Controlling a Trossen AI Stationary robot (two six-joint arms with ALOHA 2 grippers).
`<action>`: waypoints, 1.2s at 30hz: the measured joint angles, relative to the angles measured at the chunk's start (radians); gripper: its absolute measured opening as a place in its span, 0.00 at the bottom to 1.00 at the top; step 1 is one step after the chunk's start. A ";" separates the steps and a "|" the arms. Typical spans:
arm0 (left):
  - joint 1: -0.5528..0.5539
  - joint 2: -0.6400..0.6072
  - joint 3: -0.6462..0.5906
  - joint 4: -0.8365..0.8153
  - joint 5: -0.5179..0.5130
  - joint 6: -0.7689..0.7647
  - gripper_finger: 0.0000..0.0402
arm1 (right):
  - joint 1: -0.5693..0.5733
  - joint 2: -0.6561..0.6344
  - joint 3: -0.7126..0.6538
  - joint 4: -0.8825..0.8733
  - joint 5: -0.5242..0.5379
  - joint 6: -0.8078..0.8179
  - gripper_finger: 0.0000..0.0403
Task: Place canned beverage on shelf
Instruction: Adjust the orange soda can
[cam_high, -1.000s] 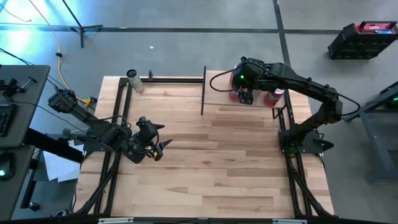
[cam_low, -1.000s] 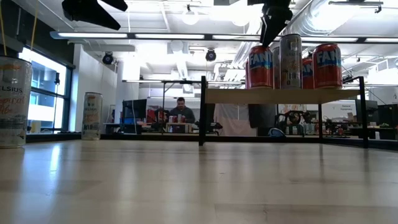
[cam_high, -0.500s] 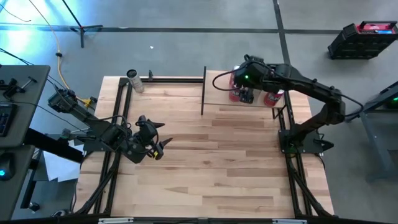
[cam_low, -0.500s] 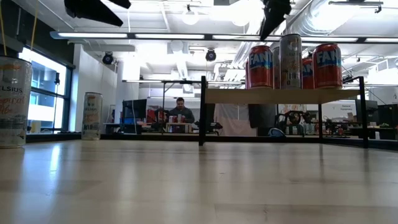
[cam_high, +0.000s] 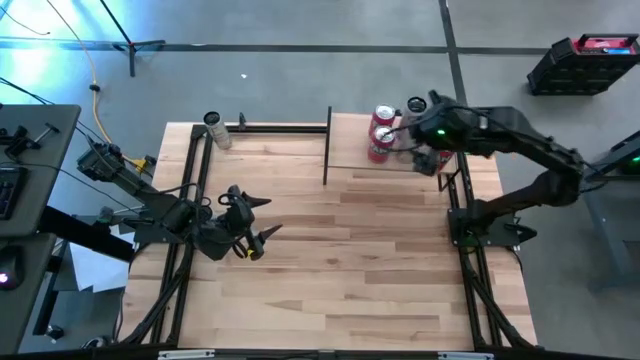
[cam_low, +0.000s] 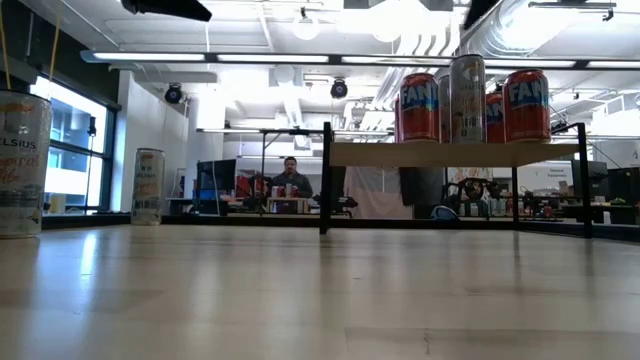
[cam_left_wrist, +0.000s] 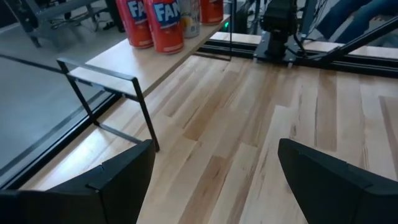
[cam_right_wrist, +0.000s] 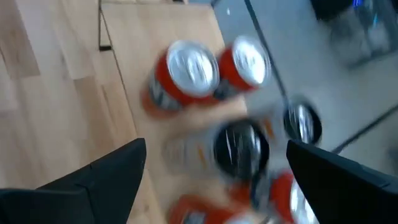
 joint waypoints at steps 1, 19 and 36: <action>0.000 0.000 0.000 0.002 0.000 0.008 0.83 | 0.006 -0.018 0.000 -0.032 0.001 0.042 0.93; -0.002 0.000 0.000 0.022 0.080 0.007 0.83 | 0.032 -0.215 -0.262 -0.178 -0.124 0.918 0.90; -0.002 0.000 0.000 0.044 0.128 0.006 0.83 | -0.045 -0.322 -0.525 -0.174 0.012 1.079 0.73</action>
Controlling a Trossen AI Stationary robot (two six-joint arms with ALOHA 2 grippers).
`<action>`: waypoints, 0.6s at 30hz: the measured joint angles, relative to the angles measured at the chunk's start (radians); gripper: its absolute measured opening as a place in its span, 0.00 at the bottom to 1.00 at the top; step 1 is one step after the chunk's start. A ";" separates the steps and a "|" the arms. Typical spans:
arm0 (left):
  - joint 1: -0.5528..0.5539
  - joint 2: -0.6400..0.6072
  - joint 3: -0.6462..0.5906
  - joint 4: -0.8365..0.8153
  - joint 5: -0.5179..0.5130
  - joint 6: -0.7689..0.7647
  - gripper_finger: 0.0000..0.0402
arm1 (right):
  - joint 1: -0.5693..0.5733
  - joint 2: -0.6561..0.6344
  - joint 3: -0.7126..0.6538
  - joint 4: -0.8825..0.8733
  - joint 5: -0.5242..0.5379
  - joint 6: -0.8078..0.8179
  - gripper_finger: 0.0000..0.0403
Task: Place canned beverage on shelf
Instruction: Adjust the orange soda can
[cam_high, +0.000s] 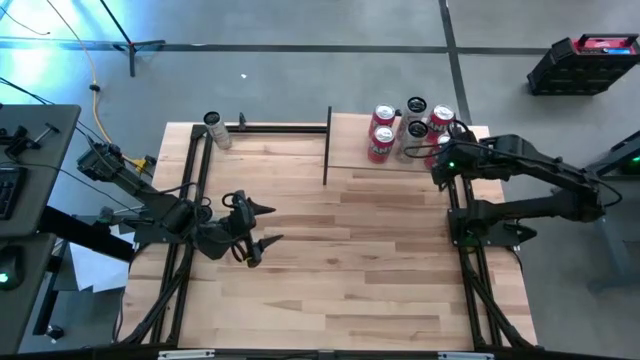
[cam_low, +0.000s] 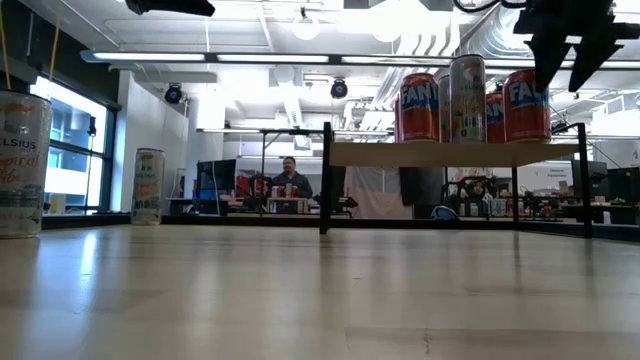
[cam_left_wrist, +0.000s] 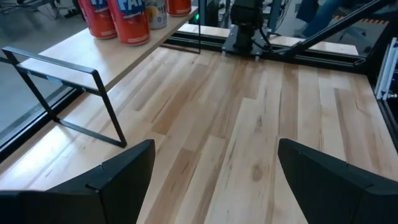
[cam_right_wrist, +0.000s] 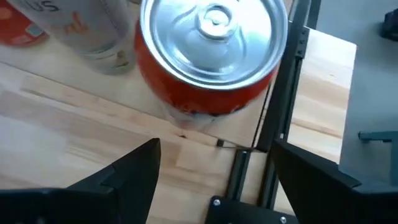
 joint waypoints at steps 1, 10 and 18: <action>0.000 0.000 0.000 0.000 0.004 -0.001 0.83 | -0.006 0.004 0.000 0.005 0.001 -0.012 0.72; 0.000 0.000 0.000 0.002 0.023 -0.002 0.83 | -0.069 0.014 0.001 0.134 -0.008 -0.121 0.60; 0.000 0.000 0.000 0.002 0.024 -0.018 0.83 | -0.093 0.014 0.001 0.139 0.015 -0.136 0.55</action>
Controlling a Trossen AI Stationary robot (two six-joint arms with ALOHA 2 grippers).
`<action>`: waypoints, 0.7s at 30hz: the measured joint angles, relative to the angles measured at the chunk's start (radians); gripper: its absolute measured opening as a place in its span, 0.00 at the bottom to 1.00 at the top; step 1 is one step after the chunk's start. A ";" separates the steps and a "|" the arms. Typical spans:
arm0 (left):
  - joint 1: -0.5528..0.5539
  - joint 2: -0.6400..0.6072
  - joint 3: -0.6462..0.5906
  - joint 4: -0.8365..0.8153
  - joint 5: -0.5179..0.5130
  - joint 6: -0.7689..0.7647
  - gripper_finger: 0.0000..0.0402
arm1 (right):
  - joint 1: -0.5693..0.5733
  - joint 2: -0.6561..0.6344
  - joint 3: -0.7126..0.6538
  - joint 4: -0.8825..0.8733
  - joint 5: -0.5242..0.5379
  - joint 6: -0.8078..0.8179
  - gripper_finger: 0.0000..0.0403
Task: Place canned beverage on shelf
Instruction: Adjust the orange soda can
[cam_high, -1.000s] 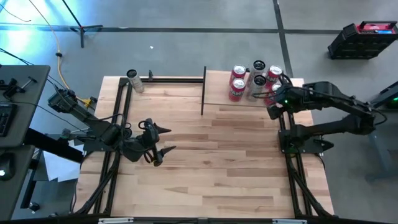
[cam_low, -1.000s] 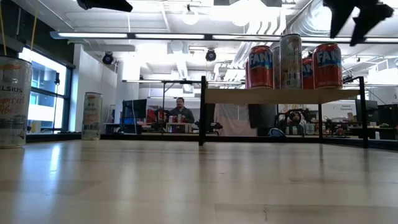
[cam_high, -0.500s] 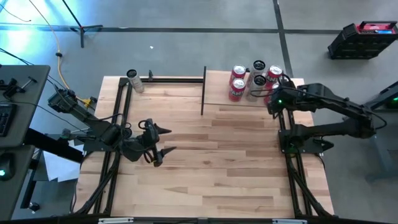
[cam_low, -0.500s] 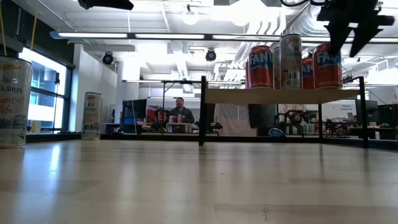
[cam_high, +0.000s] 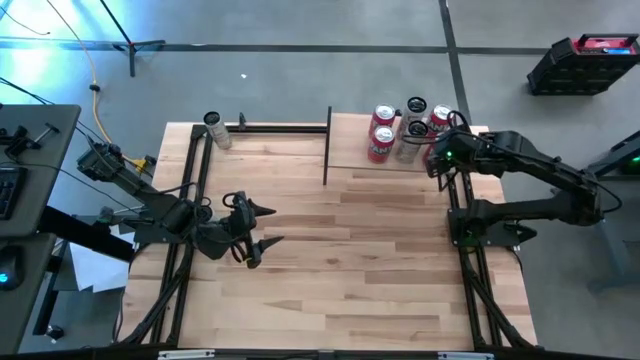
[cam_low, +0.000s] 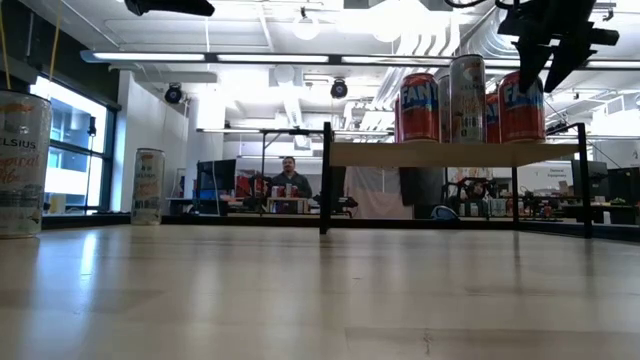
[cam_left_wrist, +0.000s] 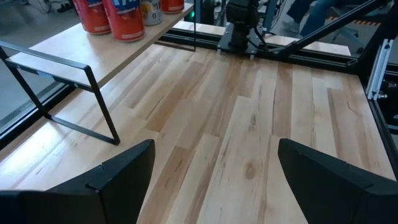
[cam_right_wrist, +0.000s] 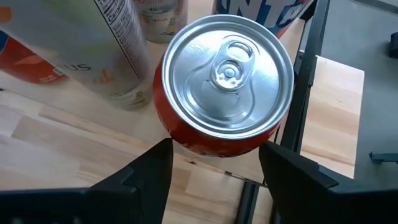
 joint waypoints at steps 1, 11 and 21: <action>0.000 0.000 0.000 0.000 0.000 0.000 0.83 | 0.000 0.000 0.000 0.000 0.001 -0.005 0.55; 0.000 0.000 0.000 0.001 0.006 -0.007 0.83 | 0.000 0.000 0.000 0.027 0.023 -0.018 0.55; 0.000 0.000 0.000 0.002 0.052 -0.011 0.83 | 0.003 0.000 0.001 0.029 0.007 0.003 0.55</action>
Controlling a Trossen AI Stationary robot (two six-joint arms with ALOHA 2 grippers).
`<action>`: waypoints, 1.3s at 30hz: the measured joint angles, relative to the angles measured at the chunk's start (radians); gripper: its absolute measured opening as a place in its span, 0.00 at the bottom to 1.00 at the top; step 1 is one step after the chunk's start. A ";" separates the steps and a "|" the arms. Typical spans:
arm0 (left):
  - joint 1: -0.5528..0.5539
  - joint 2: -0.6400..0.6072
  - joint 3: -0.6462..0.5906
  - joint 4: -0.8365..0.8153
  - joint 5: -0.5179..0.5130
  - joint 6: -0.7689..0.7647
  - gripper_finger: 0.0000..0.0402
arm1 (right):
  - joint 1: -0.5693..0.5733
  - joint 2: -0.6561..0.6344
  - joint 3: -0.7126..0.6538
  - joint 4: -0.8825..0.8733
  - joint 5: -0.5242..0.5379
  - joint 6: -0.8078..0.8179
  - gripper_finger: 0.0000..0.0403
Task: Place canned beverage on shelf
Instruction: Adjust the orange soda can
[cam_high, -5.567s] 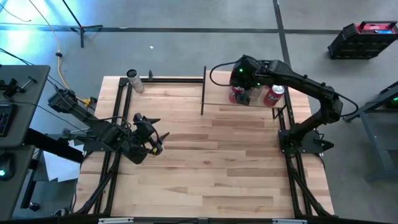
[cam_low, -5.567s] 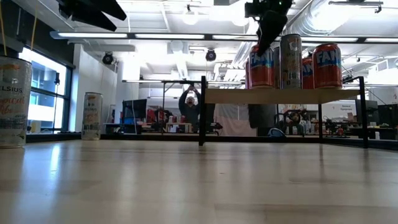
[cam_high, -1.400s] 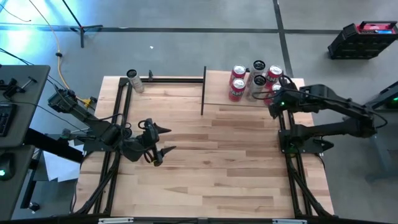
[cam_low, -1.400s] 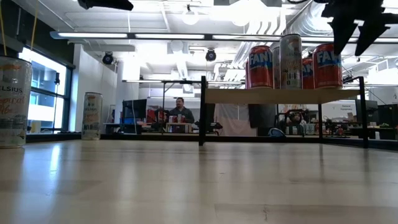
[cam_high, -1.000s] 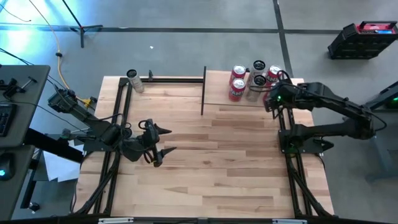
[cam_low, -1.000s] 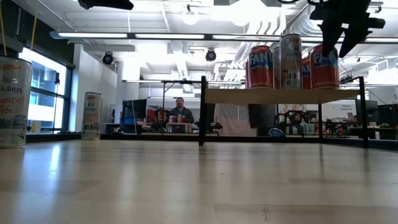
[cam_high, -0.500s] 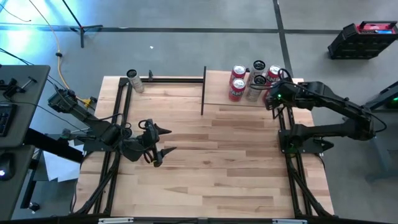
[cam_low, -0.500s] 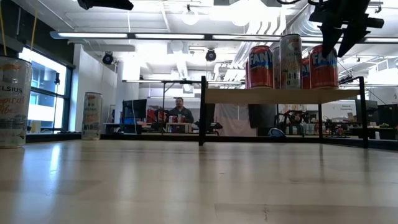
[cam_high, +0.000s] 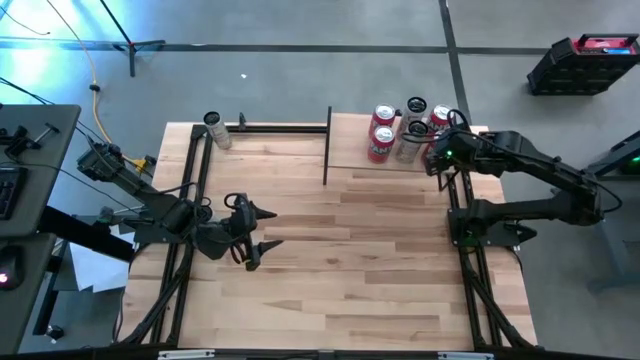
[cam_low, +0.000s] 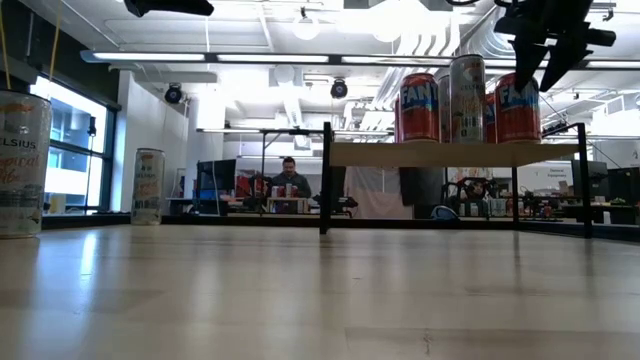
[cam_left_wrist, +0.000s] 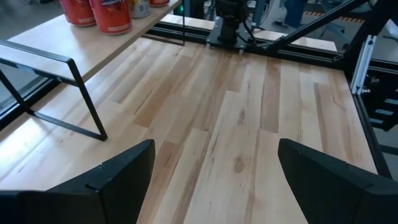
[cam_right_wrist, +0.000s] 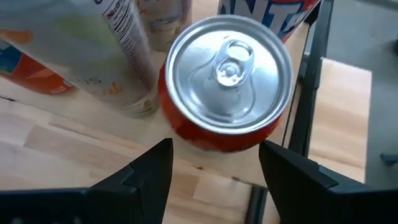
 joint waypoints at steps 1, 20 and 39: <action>0.000 0.000 0.000 0.000 0.000 0.000 0.83 | 0.004 0.000 0.000 -0.001 -0.007 0.010 0.55; -0.034 0.000 0.000 0.000 0.004 0.119 0.83 | 0.169 0.025 0.000 -0.090 -0.008 0.542 0.77; -0.105 0.000 0.000 0.005 0.004 0.106 0.83 | 0.130 0.109 0.000 -0.098 0.152 0.610 0.85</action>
